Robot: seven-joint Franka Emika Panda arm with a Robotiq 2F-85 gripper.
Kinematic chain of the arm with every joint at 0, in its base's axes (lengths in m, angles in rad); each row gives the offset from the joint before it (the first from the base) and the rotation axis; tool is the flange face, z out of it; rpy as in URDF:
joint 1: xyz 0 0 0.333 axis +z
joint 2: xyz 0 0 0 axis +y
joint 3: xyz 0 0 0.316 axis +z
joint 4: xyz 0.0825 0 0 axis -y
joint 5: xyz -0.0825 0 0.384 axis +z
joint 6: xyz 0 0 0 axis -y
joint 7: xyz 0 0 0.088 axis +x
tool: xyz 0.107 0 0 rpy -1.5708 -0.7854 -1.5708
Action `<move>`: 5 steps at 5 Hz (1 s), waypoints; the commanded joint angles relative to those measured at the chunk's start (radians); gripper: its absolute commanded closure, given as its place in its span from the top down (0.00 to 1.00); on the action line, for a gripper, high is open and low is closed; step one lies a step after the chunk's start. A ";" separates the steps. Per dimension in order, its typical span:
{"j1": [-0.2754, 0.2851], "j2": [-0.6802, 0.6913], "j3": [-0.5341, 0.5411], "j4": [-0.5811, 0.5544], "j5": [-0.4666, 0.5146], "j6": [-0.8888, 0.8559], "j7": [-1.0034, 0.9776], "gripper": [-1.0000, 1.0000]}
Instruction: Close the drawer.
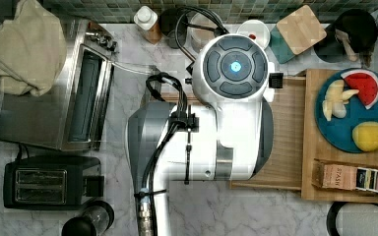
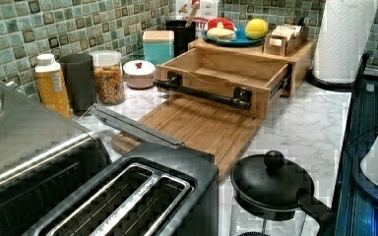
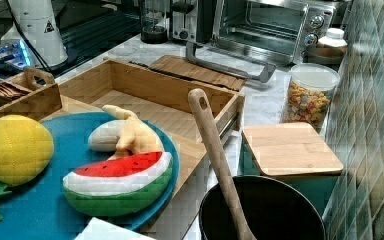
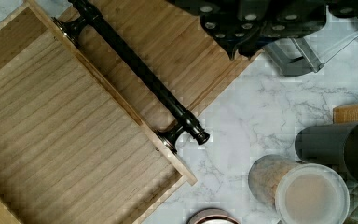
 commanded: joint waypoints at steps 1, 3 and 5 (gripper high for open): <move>0.001 0.000 0.000 0.000 0.000 0.000 0.000 0.00; 0.013 0.020 0.016 -0.040 -0.034 -0.021 -0.209 0.00; 0.032 -0.058 0.043 -0.272 -0.064 0.174 -0.277 0.00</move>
